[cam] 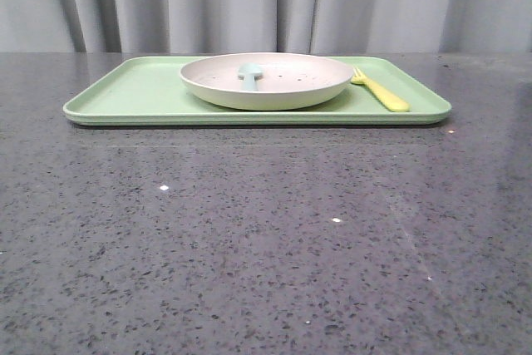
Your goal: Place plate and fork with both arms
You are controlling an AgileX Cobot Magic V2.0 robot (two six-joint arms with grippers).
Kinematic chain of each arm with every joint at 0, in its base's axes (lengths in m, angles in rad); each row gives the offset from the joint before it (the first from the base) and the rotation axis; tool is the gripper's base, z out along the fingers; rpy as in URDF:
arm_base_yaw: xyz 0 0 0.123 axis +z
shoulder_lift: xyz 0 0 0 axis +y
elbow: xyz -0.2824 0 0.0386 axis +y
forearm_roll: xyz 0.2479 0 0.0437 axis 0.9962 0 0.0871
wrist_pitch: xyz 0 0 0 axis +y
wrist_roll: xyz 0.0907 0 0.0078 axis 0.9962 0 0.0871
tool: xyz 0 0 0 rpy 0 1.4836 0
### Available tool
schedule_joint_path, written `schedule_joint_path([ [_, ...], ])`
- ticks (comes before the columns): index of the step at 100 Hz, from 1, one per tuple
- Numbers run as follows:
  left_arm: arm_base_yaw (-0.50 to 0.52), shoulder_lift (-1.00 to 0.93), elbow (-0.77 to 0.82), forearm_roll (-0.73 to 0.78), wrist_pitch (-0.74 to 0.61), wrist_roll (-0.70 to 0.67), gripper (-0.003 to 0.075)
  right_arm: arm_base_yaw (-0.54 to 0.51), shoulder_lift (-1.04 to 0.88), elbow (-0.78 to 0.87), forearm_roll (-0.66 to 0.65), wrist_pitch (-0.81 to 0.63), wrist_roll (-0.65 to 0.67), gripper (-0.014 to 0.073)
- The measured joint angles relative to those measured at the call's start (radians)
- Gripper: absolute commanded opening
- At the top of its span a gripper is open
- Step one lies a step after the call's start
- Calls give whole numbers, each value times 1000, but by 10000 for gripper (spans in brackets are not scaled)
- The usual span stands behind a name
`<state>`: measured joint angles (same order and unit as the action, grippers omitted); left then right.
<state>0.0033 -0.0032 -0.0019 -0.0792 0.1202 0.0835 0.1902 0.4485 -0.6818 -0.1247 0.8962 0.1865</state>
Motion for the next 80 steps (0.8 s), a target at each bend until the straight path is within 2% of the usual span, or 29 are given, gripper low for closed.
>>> schedule_joint_path([
  [13,0,0,0,2,-39,0,-20,0,0,0,0,0,0,-120],
  [80,0,0,0,4,-48,0,-20,0,0,0,0,0,0,-120],
])
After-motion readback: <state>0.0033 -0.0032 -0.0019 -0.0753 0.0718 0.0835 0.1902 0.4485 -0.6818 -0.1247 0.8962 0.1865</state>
